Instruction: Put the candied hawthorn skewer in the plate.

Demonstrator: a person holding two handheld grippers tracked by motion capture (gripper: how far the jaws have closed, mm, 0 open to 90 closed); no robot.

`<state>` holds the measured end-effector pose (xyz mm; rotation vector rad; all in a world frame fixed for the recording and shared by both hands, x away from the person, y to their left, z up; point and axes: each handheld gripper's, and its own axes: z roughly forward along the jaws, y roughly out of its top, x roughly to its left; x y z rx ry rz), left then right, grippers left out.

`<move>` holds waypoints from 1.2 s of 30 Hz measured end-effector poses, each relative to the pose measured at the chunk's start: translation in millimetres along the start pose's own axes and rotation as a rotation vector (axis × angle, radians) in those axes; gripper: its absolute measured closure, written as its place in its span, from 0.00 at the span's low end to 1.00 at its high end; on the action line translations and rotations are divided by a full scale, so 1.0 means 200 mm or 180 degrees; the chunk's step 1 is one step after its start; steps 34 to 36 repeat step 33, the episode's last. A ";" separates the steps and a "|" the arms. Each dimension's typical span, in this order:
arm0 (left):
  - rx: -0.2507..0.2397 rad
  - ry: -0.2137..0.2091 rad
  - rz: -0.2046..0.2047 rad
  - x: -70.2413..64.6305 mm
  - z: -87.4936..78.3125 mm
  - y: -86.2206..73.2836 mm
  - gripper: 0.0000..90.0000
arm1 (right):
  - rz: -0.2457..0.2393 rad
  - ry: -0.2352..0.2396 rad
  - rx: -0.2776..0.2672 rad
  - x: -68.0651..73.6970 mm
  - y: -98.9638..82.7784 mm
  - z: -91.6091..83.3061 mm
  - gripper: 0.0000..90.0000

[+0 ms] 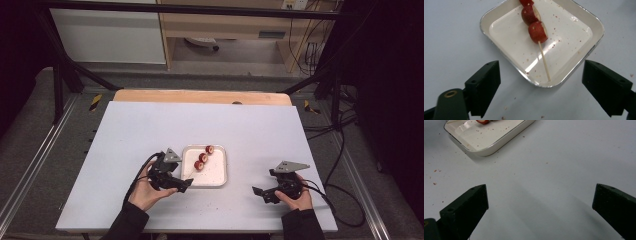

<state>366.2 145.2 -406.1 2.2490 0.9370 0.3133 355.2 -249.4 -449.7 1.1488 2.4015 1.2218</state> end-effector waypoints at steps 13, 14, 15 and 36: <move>-0.0282 0.0213 -0.0246 0.19 -0.18 -0.32 0.05 | -0.0013 -0.0016 0.0010 0.00 0.00 0.00 0.01; -0.0322 0.0220 -0.0279 0.20 -0.19 -0.34 0.05 | -0.0011 -0.0016 0.0012 0.00 0.00 0.00 0.01; -0.0355 0.0217 -0.0302 0.22 -0.20 -0.37 0.05 | -0.0010 -0.0016 0.0010 0.00 0.00 0.00 0.01; -0.0358 0.0220 -0.0290 0.28 -0.18 -0.51 0.05 | -0.0056 -0.0011 0.0078 0.01 -0.02 0.01 0.01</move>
